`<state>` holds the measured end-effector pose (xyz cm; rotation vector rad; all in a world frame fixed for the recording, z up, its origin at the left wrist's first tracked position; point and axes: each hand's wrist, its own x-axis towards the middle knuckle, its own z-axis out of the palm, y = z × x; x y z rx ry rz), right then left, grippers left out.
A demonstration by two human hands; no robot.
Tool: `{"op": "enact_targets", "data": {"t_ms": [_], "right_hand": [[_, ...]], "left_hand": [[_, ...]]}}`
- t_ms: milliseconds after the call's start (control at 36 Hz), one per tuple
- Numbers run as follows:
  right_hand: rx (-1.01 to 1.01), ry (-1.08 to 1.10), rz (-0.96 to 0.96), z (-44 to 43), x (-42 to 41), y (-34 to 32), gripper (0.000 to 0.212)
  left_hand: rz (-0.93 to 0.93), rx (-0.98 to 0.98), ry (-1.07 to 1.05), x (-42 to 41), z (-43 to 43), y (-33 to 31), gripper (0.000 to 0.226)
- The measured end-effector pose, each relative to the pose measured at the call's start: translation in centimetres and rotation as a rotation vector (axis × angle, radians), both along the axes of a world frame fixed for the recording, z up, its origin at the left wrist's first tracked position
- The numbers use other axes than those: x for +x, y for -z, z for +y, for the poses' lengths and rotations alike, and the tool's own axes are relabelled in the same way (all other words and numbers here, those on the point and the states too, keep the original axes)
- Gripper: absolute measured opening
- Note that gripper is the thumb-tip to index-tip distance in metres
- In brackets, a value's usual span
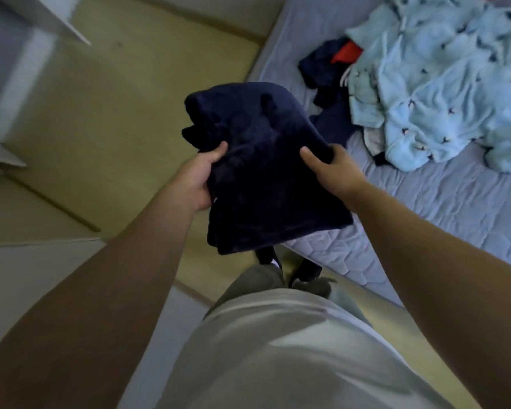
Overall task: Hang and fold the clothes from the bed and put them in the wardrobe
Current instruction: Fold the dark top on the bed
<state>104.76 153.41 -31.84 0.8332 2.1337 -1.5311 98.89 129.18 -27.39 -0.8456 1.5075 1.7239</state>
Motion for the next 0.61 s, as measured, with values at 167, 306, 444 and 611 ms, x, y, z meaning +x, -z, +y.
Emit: {"op": "enact_targets", "data": {"t_ms": [167,306,444,611], "right_hand": [[0.074,-0.001,0.134,-7.3,-6.1,-7.6,0.096],[-0.182,0.143,0.041,-15.8,-8.4,-12.5,0.116],[-0.684,-0.04,-0.208,-25.8,-10.1,-16.1,0.114],[-1.026,-0.065,-0.238,-38.3,-14.5,-17.2,0.124]], "left_hand": [[0.107,0.161,-0.398,-1.2,-5.5,-8.4,0.03],[0.222,0.253,-0.649,-3.2,-10.6,-13.0,0.027],[0.373,0.283,-0.863,-6.3,-18.2,-15.9,0.032],[0.519,0.357,-1.008,-11.0,-29.8,-19.0,0.033]]}}
